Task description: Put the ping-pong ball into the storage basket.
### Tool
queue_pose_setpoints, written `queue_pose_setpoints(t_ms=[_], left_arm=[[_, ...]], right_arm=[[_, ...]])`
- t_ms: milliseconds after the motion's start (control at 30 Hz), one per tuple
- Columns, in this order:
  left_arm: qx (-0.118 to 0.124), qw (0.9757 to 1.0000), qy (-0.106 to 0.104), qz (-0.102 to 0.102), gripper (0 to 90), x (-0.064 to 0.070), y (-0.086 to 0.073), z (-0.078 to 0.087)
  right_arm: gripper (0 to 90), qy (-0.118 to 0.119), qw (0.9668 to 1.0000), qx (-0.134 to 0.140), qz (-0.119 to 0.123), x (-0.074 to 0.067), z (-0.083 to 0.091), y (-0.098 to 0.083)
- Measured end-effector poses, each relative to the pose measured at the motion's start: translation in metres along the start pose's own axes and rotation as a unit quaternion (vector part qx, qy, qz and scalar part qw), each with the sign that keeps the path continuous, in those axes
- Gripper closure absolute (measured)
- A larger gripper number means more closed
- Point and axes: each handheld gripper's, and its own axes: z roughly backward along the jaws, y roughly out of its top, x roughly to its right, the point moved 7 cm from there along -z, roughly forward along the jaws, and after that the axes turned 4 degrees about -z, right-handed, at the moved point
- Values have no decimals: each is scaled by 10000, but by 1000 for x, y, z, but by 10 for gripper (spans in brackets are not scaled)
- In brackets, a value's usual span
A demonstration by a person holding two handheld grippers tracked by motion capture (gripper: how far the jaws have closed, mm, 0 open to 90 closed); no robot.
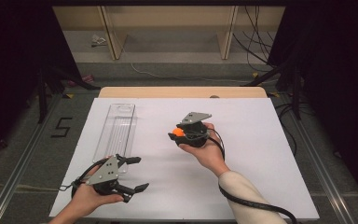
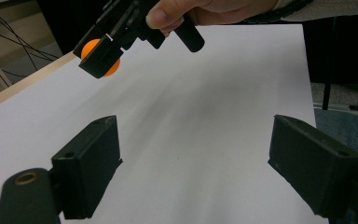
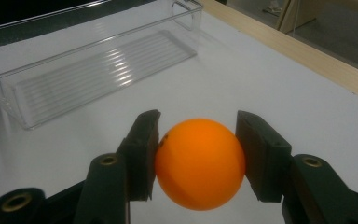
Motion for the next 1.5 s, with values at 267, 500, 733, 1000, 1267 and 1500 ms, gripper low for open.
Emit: queue_pose_setpoints(t_ms=[267,500,733,1000,1267,1500], left_arm=[[-3,10000,-10,-7,160,0,0,0],[-10,10000,-18,-34,160,1,0,0],[-23,10000,-25,-51,160,1,0,-1],[-26,10000,-24,-60,160,1,0,-1],[-31,10000,-32,-67,161,1,0,-1],[-35,10000,-33,-78,160,2,0,-1]], right_arm=[[515,46,10000,6,30,-4,-3,5],[515,61,10000,2,53,-7,-6,8],[515,71,10000,-6,61,-8,-8,10],[515,92,9999,2,89,-12,-11,15],[515,114,9999,-1,128,-15,-13,19],[514,144,9998,-5,162,-19,-16,24]])
